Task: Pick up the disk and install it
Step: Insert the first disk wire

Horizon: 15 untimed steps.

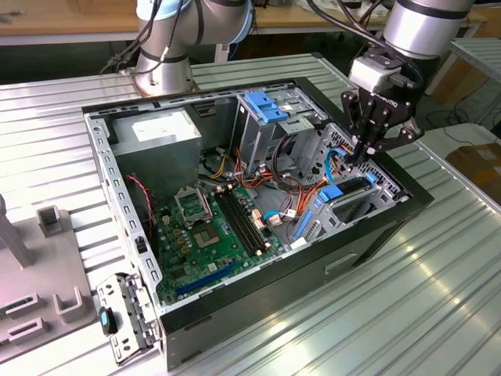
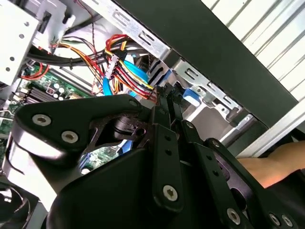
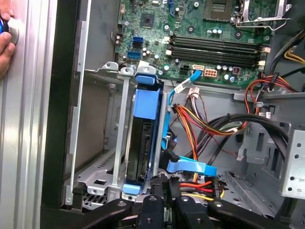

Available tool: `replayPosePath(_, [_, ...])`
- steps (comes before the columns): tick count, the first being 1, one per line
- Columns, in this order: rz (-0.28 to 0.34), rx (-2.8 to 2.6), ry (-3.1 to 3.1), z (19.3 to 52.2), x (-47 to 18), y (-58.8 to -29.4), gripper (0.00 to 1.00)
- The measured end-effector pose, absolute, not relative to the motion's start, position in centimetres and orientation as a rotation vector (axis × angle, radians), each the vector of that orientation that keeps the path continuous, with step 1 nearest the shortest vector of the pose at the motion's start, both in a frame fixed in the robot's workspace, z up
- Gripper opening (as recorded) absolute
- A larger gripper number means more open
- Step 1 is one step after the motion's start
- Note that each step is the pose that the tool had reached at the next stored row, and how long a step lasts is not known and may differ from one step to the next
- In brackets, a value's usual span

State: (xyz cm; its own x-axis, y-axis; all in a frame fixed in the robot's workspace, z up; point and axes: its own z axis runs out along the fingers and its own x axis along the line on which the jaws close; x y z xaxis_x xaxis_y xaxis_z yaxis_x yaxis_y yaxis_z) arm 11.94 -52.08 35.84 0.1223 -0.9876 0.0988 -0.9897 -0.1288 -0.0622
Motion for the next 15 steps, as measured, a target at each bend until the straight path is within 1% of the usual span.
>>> replayPosePath(4, [0.181,2.34,-2.061,35.83,11.91,-53.23,0.16])
replayPosePath(7, [0.175,2.35,-2.074,35.82,11.67,-53.23,0.16])
replayPosePath(15, [0.186,2.296,-2.144,35.28,11.6,-53.25,0.16])
